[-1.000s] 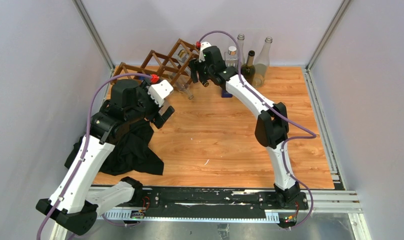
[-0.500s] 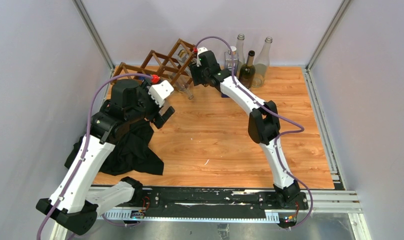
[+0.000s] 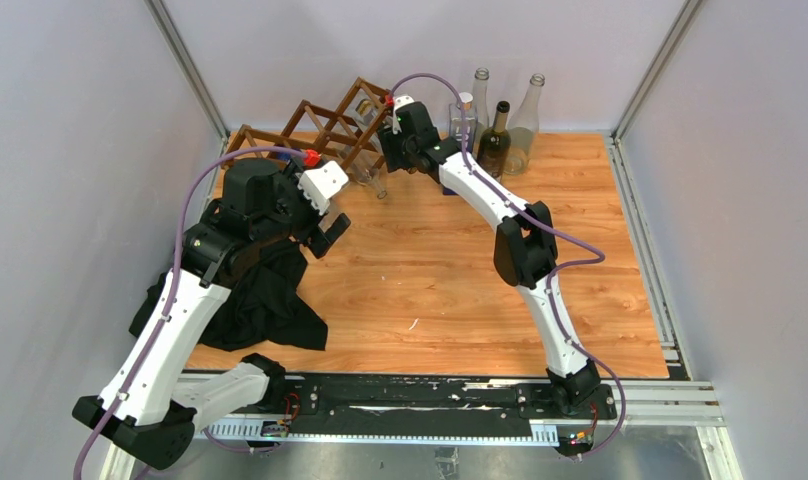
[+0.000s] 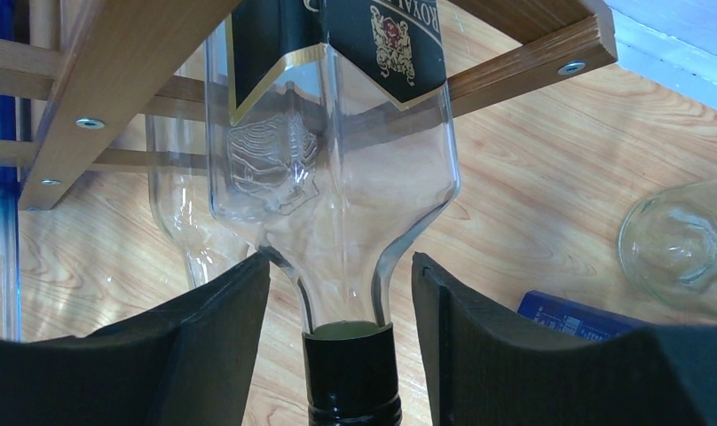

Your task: Take the wine bottle off the wine rack

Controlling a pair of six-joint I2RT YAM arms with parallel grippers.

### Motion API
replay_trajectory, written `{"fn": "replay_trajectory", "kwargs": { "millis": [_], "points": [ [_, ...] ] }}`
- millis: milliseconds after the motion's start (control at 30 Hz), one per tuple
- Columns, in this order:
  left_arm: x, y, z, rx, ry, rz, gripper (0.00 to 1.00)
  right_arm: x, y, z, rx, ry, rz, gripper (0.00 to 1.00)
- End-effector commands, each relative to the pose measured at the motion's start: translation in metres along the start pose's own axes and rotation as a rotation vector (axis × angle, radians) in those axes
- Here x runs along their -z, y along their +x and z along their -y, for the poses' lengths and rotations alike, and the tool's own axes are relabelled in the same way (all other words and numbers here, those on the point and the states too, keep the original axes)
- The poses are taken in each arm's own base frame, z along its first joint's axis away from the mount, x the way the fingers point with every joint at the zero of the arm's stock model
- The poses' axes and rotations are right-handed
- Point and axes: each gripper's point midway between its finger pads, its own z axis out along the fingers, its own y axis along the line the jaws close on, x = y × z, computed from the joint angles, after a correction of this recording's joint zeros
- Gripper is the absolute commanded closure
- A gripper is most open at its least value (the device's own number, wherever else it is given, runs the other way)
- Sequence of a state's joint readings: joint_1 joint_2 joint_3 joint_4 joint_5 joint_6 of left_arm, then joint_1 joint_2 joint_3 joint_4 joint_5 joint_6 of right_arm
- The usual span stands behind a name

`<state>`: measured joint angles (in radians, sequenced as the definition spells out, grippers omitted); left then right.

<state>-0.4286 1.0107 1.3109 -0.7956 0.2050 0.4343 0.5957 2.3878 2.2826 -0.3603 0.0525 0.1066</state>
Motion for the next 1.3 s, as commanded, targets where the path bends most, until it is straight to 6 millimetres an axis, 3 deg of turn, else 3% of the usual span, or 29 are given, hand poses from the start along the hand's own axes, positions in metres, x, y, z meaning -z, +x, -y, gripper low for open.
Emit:
{"fn": "replay_trajectory", "kwargs": {
  "millis": [0, 333, 467, 667, 800, 1267],
  "points": [
    [0.004, -0.008, 0.002, 0.015, 0.011, 0.029, 0.00, -0.005, 0.012, 0.000, 0.006, 0.002, -0.030, 0.37],
    [0.005, -0.011, 0.002, 0.019, 0.016, 0.039, 0.00, 0.003, 0.004, -0.012, -0.024, -0.075, -0.012, 0.66],
    [0.002, -0.008, 0.003, 0.029, 0.018, 0.027, 0.00, 0.018, -0.012, -0.020, -0.046, -0.119, 0.047, 0.81],
    [0.002, -0.007, 0.004, 0.022, 0.027, 0.028, 0.00, 0.038, -0.017, -0.030, -0.058, -0.164, 0.084, 1.00],
    [0.001, -0.006, 0.009, 0.006, 0.049, 0.035, 0.00, 0.058, -0.016, -0.032, -0.080, -0.175, 0.101, 1.00],
    [-0.008, 0.007, 0.008, -0.063, 0.058, -0.007, 0.00, 0.117, 0.027, -0.045, -0.274, -0.256, 0.140, 1.00]
  ]
}}
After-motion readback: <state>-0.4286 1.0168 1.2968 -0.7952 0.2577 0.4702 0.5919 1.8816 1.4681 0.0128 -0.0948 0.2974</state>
